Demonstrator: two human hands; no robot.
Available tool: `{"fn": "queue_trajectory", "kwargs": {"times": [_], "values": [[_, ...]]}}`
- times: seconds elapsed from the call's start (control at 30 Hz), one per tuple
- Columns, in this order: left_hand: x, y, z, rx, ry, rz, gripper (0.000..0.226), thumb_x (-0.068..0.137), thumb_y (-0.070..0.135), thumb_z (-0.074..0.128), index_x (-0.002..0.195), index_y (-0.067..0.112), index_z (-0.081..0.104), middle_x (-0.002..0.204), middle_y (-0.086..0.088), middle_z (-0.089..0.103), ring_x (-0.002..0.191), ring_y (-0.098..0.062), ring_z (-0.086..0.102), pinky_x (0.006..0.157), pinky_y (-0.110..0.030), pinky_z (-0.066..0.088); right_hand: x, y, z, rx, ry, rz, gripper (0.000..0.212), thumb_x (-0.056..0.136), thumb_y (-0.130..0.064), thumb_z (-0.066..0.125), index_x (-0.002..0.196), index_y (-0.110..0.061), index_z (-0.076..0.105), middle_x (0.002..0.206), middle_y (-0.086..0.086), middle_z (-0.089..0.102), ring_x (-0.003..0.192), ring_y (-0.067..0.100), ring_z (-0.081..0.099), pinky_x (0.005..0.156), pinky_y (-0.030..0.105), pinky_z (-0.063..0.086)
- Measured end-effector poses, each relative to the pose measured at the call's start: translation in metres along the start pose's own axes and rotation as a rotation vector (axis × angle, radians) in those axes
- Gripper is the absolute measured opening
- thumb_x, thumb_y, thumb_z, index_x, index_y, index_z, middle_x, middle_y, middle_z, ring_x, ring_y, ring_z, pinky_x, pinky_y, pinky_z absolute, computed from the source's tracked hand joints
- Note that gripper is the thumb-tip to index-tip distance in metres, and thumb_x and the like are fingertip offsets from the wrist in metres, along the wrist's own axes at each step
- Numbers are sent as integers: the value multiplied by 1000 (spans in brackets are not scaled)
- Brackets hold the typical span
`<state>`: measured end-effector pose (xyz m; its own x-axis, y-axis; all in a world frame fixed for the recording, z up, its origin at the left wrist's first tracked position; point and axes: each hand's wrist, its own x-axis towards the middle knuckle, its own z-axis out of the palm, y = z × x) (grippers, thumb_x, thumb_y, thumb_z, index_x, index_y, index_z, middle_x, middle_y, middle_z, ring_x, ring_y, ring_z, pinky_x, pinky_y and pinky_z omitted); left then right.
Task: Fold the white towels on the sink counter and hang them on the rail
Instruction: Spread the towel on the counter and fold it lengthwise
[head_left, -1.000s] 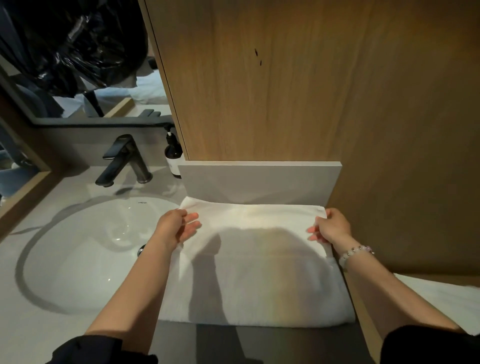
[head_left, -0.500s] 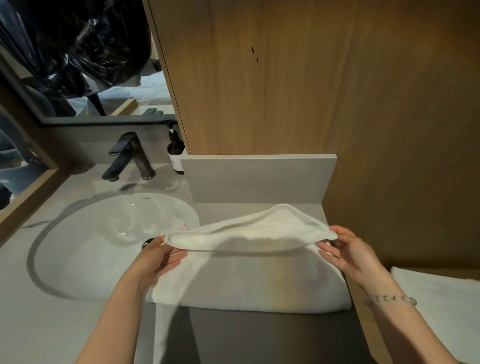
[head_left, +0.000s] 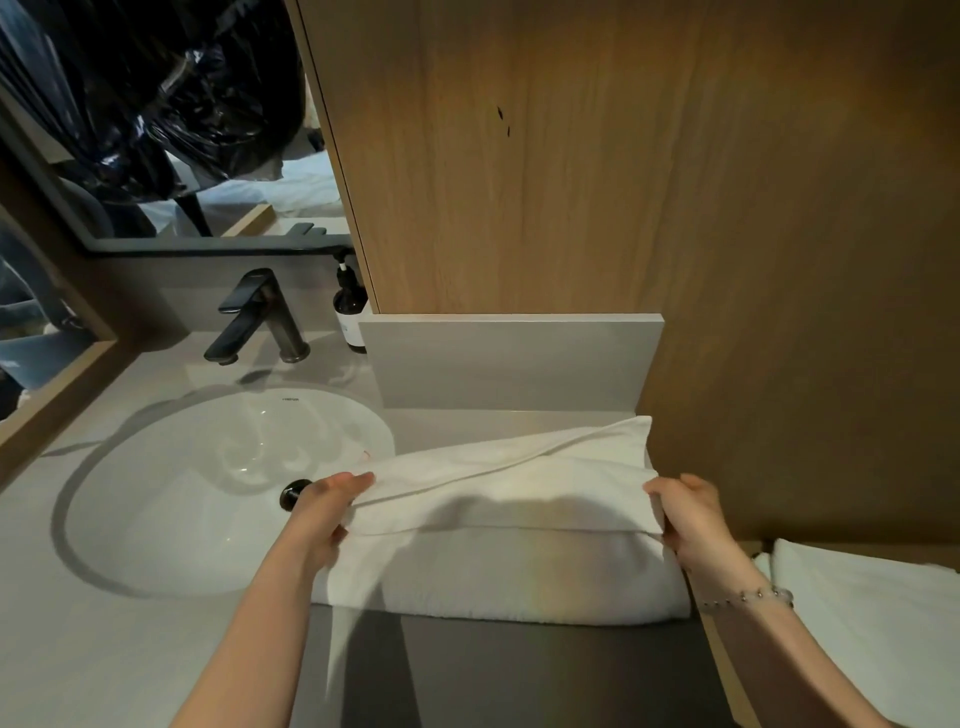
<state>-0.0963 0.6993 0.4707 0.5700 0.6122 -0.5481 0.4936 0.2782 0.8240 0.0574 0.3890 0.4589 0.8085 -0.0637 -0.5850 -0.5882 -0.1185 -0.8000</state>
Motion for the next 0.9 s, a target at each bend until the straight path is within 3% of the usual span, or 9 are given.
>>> {"fn": "queue_trajectory", "kwargs": {"times": [0.1, 0.17, 0.27, 0.37, 0.47, 0.57, 0.67, 0.77, 0.9], "values": [[-2, -1, 5, 34, 58, 12, 28, 91, 11, 59, 116, 14, 48, 70, -5, 45, 59, -15, 37, 53, -24, 31, 5, -24, 9, 60, -40, -22, 66, 91, 4, 42, 148, -22, 19, 104, 10, 50, 78, 24, 57, 55, 32, 54], [-2, -3, 7, 30, 75, 10, 33, 92, 6, 54, 125, 10, 47, 61, -2, 36, 56, -15, 33, 54, -23, 30, 12, -41, 16, 85, -103, 31, 52, 93, 4, 34, 142, -15, 33, 91, 18, 58, 69, 30, 67, 35, 20, 45], [0, -4, 8, 8, 72, -11, 40, 94, 2, 50, 132, 9, 45, 62, -2, 36, 57, -14, 34, 65, -26, 37, 22, -51, 24, 70, -127, 97, 28, 95, -3, 33, 115, 5, 51, 74, 19, 56, 54, 26, 59, 30, 26, 46], [-1, -3, 6, -32, 60, -22, 42, 94, -2, 46, 134, 10, 45, 68, 0, 39, 62, -13, 39, 83, -30, 36, 18, -58, 28, 154, -141, 171, 34, 98, -32, 35, 108, -1, 47, 81, 20, 56, 68, 32, 57, 43, 39, 54], [-1, -7, 5, -50, 51, -4, 43, 95, -5, 42, 135, 9, 44, 69, 1, 40, 61, -13, 38, 77, -27, 39, 19, -58, 28, 118, -172, 204, 52, 93, -58, 37, 96, -7, 49, 79, 14, 53, 69, 30, 57, 72, 47, 54], [2, -10, 3, -77, 51, 2, 44, 95, -6, 39, 136, 9, 44, 93, -7, 53, 68, -13, 47, 66, -23, 41, 7, -50, 29, 103, -194, 158, 23, 94, -33, 51, 99, -10, 50, 84, 12, 53, 64, 27, 55, 61, 39, 50], [5, -15, 0, -101, 40, 10, 48, 95, -8, 36, 139, 10, 42, 108, -8, 51, 78, -18, 51, 82, -28, 42, -2, -15, 26, 129, -29, 63, 16, 88, -3, 59, 104, -3, 56, 86, 12, 55, 70, 24, 54, 67, 41, 56], [6, -17, -1, -106, 33, 29, 49, 96, -8, 33, 140, 9, 41, 111, -7, 49, 80, -16, 49, 95, -32, 38, -11, 35, 24, 112, -71, 148, 17, 86, 0, 59, 102, 7, 55, 96, 15, 58, 78, 28, 56, 65, 40, 51], [9, -17, 1, -117, 41, 25, 47, 96, -8, 32, 139, 10, 41, 97, -5, 52, 70, -10, 47, 68, -23, 41, 3, 47, 23, 96, 45, 144, 37, 85, -4, 66, 118, 8, 54, 94, 18, 57, 81, 30, 56, 71, 38, 48]]}}
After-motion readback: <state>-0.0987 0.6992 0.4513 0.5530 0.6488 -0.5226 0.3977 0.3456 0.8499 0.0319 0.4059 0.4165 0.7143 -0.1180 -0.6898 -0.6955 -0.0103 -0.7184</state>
